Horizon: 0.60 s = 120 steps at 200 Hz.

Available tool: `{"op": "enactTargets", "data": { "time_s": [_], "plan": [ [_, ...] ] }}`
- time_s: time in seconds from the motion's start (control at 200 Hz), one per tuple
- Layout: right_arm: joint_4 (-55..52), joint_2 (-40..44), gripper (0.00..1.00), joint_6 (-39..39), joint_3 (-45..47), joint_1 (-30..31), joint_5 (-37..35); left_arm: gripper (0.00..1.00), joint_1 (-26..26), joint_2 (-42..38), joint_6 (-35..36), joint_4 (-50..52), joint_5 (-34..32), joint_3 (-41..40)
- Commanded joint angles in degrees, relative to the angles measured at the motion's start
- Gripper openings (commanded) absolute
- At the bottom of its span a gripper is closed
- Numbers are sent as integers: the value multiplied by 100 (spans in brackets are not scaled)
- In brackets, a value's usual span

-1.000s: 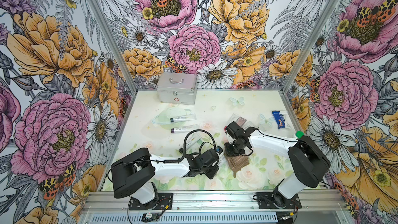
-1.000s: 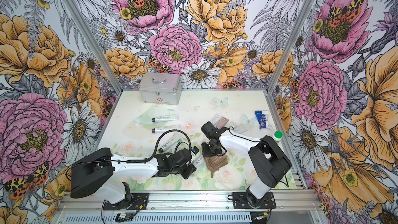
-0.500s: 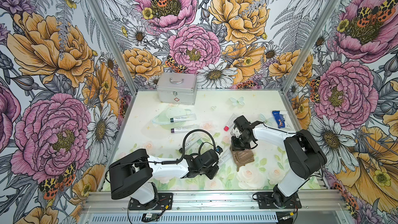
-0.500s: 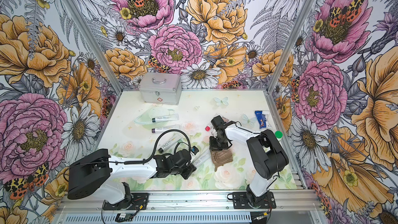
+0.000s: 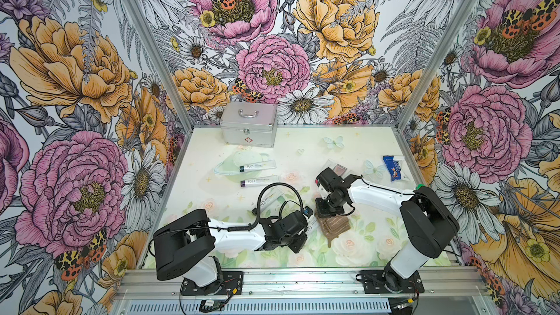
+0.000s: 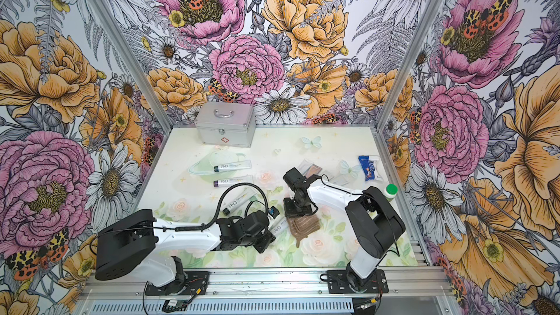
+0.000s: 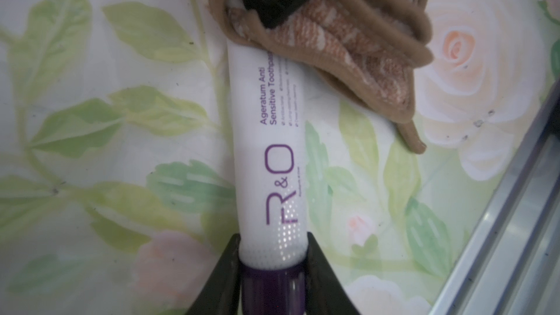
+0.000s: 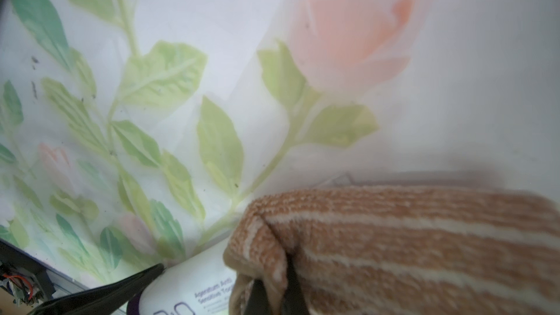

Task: Wipe the surface of the toothpaste tube
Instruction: Wipe the dirt from the toothpaste tube.

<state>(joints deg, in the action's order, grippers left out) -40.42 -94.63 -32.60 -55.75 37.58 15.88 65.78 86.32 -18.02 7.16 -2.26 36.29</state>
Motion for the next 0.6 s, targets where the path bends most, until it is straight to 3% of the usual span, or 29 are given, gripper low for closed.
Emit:
{"op": "enactTargets", "data": {
  "time_s": [0.0, 0.415, 0.595],
  "plan": [
    [-106, 117, 0, -209, 235, 127, 259, 32, -33, -20, 32, -201, -81, -35],
    [-159, -639, 0, 371, -63, -864, -419, 32, -30, -133, -10, -211, -67, -140],
    [-176, -649, 0, 430, -101, -989, -446, 32, -30, -116, 3, -203, -61, -114]
  ]
}}
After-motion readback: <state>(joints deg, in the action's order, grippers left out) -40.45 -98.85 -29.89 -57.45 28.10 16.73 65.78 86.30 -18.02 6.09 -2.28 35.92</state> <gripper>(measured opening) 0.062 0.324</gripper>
